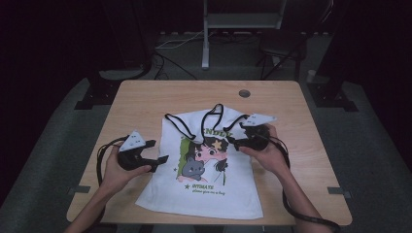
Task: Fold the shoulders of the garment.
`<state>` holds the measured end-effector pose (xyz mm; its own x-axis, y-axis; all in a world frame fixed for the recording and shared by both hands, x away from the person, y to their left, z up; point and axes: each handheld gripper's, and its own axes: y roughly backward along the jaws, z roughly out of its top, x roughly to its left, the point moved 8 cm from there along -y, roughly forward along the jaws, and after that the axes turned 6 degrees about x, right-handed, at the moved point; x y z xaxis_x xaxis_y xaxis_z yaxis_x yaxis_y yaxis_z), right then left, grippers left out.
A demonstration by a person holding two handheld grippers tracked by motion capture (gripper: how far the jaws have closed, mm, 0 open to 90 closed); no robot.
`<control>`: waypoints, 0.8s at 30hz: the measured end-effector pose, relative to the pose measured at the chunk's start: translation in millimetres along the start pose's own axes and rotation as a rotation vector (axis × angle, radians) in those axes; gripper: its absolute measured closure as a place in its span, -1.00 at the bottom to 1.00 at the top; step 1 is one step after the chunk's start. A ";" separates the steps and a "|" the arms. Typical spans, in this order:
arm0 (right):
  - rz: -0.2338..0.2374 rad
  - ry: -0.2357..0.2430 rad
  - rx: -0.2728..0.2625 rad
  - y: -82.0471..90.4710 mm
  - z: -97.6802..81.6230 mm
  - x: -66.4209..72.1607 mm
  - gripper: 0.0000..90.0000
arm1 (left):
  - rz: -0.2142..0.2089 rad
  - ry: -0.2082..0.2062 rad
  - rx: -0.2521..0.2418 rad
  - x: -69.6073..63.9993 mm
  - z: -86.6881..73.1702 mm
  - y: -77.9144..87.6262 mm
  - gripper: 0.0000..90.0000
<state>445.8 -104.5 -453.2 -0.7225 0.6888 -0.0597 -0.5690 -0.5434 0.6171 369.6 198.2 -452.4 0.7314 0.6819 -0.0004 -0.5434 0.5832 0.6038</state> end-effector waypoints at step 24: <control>0.010 0.095 0.103 -57.9 0.4 1.2 0.83 | 0.038 0.065 -0.035 8.0 -22.8 20.2 -0.52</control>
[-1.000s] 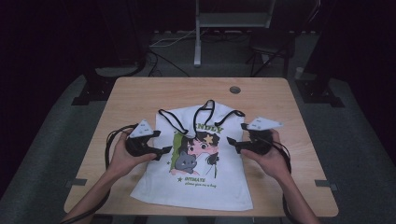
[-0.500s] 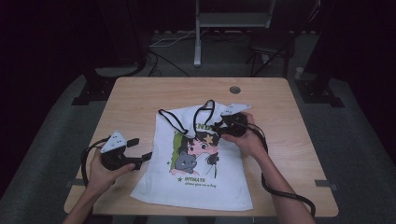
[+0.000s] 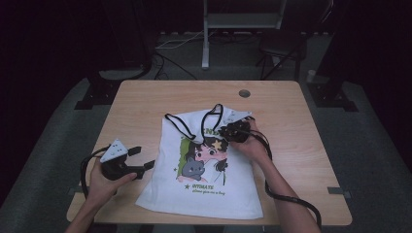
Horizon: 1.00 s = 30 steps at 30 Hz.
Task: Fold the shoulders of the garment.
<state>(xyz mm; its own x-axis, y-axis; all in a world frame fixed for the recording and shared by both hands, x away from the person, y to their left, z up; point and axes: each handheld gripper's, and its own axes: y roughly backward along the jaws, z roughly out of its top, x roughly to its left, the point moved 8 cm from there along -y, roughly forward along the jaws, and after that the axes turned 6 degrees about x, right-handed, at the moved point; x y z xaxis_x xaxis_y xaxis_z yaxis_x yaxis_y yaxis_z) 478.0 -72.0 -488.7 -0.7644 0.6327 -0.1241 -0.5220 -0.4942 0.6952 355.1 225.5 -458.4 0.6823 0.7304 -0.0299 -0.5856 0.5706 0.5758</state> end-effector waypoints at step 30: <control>0.103 0.023 -0.028 23.2 -9.1 39.1 0.06 | -0.006 0.033 0.004 11.0 7.8 -17.9 -0.52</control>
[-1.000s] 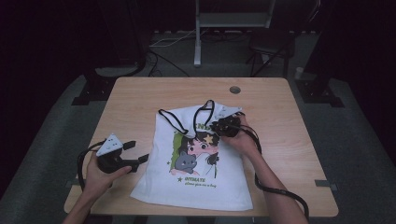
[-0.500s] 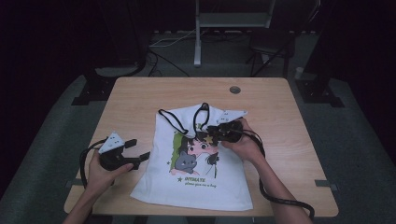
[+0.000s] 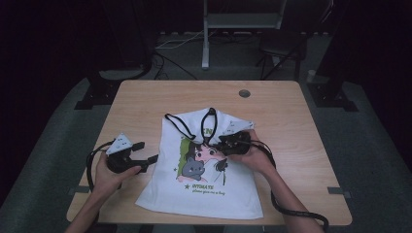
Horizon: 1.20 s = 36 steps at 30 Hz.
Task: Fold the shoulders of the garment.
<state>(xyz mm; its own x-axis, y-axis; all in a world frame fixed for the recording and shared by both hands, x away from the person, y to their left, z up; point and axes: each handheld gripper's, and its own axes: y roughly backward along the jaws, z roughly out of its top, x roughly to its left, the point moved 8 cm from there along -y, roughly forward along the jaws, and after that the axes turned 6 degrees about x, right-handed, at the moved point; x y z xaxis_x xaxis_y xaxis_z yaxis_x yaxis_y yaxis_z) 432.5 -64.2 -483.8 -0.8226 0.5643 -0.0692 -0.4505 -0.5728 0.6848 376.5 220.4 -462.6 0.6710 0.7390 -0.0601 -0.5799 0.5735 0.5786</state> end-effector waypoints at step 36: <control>-0.138 -0.265 -0.156 76.9 -34.6 -35.4 -0.70 | 0.024 0.024 -0.079 3.9 21.8 -2.7 -0.52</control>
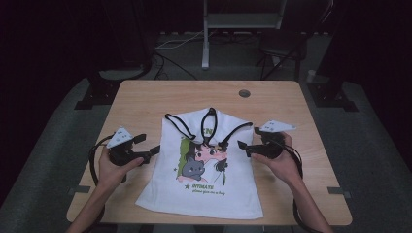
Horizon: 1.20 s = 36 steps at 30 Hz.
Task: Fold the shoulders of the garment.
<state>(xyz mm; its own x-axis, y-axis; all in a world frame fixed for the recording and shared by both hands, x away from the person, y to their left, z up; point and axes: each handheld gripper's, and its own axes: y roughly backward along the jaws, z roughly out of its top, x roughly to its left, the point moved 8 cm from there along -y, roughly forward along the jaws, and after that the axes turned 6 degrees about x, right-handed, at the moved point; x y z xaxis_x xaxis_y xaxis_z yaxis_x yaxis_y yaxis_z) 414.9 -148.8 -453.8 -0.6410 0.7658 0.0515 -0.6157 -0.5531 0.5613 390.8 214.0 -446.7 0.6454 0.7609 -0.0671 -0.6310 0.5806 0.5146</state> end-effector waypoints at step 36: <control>-0.083 -0.085 -0.054 81.7 -57.3 -19.3 -0.70 | 0.005 0.013 0.001 4.6 -4.8 -3.0 -0.52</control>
<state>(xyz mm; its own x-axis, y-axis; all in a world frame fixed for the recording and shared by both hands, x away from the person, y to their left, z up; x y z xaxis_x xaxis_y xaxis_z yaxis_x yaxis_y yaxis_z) 350.8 -227.6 -456.2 -0.5470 0.8336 0.0773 -0.6907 -0.5015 0.5210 393.6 217.2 -452.6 0.6367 0.7673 -0.0761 -0.6336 0.5769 0.5155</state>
